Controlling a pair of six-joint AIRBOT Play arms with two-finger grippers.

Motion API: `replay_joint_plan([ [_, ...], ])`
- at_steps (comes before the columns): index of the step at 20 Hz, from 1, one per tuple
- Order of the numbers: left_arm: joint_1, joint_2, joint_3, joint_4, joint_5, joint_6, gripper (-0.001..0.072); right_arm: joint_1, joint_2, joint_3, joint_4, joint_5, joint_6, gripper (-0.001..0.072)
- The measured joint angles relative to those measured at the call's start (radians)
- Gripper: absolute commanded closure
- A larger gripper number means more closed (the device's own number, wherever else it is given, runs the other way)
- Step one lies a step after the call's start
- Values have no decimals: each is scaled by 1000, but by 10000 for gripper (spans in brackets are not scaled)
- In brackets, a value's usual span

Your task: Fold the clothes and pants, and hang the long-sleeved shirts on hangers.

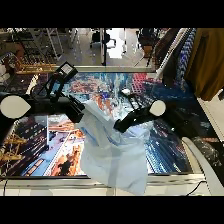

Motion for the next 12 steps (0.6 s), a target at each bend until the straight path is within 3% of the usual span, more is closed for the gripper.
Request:
replay_joint_plan([
  [2, 0, 3, 6, -7, -32, 0, 691, 68, -11, -15, 2, -37, -23, 73],
  [3, 1, 4, 8, -10, -53, 0, 691, 98, -26, -20, 3, -56, -29, 121],
  [4, 2, 5, 10, -11, -73, 0, 690, 126, -47, -24, -5, -80, -29, 338],
  [5, 3, 6, 11, -11, -95, 0, 690, 146, -70, -27, -30, -108, -19, 611],
  [6, 5, 6, 11, -11, -113, 0, 691, 157, -89, -30, -71, -138, 11, 682],
  [12, 36, 13, 13, -3, -216, 0, 690, 88, -97, -10, -295, -267, 213, 682],
])
